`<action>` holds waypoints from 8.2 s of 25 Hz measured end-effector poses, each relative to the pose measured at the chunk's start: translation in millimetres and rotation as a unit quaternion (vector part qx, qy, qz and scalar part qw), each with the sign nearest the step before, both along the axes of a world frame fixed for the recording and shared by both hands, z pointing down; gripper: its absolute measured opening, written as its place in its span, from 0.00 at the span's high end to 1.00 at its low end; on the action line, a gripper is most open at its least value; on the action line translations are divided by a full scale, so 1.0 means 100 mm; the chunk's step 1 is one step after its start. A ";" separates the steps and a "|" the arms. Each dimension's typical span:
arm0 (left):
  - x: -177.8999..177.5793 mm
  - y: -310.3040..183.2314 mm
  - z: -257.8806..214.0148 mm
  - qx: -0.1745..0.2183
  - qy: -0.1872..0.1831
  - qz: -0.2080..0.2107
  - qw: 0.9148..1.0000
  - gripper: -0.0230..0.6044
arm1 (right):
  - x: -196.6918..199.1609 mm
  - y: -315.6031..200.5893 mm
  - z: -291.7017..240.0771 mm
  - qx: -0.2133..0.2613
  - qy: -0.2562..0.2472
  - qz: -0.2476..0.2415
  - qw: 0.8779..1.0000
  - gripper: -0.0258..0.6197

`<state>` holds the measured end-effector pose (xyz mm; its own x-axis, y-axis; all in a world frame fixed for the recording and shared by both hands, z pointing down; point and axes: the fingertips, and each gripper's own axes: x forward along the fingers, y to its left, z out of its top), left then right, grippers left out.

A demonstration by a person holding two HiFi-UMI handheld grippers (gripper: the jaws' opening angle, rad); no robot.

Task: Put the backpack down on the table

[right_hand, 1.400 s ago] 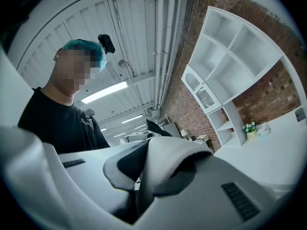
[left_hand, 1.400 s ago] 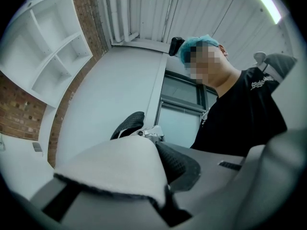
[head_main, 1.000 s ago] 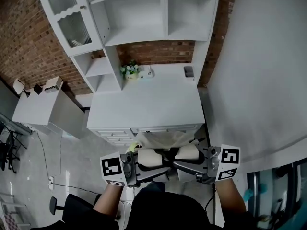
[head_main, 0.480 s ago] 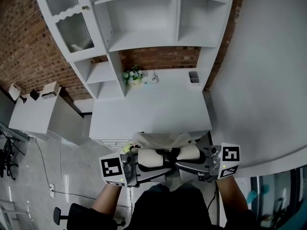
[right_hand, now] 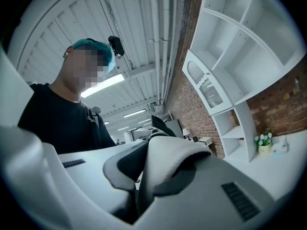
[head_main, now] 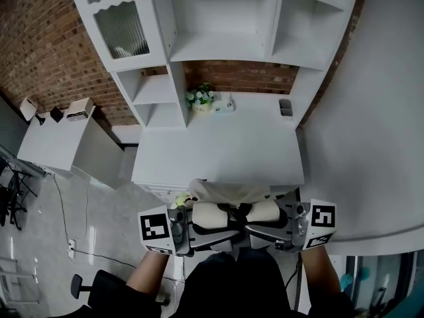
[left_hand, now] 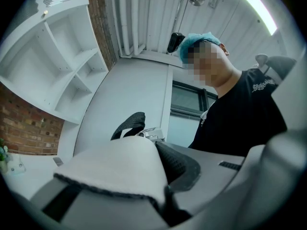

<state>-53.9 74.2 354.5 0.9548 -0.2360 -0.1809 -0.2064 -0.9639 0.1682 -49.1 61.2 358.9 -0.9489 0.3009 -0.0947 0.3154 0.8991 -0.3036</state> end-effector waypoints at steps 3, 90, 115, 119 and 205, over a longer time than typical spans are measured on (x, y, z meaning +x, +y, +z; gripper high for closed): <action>-0.02 -0.06 0.02 -0.002 -0.001 -0.007 1.000 0.89 | -0.02 -0.08 0.02 -0.001 -0.004 -0.010 1.000 0.89; -0.43 -4.72 -0.08 -0.017 -0.015 0.004 1.000 0.89 | -0.47 -4.68 -0.10 0.003 0.005 0.051 0.999 0.89; -0.52 -4.79 0.99 -0.086 -0.048 -0.038 0.994 0.89 | -0.58 -4.77 1.00 -0.061 0.071 0.080 0.992 0.88; -0.56 -4.83 1.18 -0.112 -0.060 -0.053 0.990 0.89 | -0.62 -4.80 1.21 -0.094 0.074 0.095 0.988 0.88; -0.55 -2.13 1.27 -0.155 -0.045 -0.407 0.899 0.93 | 0.03 -2.22 1.26 -0.013 0.123 0.335 0.934 0.90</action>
